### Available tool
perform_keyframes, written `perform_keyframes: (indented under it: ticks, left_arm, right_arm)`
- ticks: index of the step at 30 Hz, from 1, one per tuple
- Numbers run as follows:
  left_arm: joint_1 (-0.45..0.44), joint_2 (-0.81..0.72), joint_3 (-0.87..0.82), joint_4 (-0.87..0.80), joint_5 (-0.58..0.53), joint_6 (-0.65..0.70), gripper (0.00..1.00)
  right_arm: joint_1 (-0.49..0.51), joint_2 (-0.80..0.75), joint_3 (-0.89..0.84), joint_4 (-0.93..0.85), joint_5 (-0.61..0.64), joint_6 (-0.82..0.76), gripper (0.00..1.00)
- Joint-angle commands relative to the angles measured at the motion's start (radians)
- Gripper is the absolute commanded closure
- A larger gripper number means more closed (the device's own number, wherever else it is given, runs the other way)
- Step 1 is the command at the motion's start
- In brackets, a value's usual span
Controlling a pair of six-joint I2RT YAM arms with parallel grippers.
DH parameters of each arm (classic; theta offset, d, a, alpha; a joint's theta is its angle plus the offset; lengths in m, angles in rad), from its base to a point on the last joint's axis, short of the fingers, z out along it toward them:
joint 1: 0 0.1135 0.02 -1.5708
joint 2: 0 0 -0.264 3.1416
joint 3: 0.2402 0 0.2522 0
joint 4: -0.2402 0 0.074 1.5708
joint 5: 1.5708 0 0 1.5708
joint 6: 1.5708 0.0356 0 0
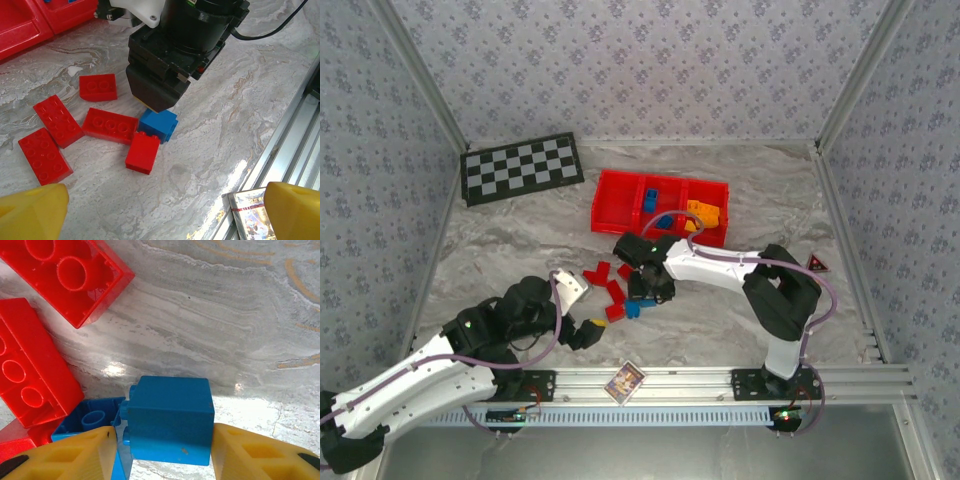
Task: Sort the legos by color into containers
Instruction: Touch the lego at the bottom-center of the table, then pick up the lego from the bottom-center of the table.
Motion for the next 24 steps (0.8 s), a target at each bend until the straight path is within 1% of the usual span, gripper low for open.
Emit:
perform_keyframes:
  ticks: [1,4,10,13,19,22,24]
  left_arm:
    - [-0.011,0.004,0.010,-0.002,0.008,0.004,0.00]
    - [-0.013,0.004,0.011,-0.002,0.008,0.004,0.00]
    - [-0.013,0.006,0.010,-0.001,0.010,0.004,0.00]
    - [-0.013,0.006,0.010,-0.001,0.011,0.004,0.00]
    - [-0.013,0.007,0.010,0.000,0.012,0.004,0.00]
    - [-0.013,0.007,0.010,-0.001,0.013,0.004,0.00]
    - [-0.013,0.007,0.010,0.000,0.013,0.004,0.00]
  right_arm:
    - [-0.009,0.032,0.011,-0.047,0.031,-0.002,0.49]
    - [-0.016,0.035,0.005,-0.048,0.036,-0.006,0.53]
    - [-0.040,0.034,-0.005,-0.050,0.044,-0.018,0.53]
    - [-0.050,0.037,-0.005,-0.045,0.042,-0.024,0.52]
    - [-0.053,0.061,0.021,-0.043,0.034,-0.033,0.43]
    - [-0.056,0.075,0.035,-0.041,0.031,-0.037,0.43]
    - [-0.058,0.083,0.040,-0.036,0.029,-0.040,0.46]
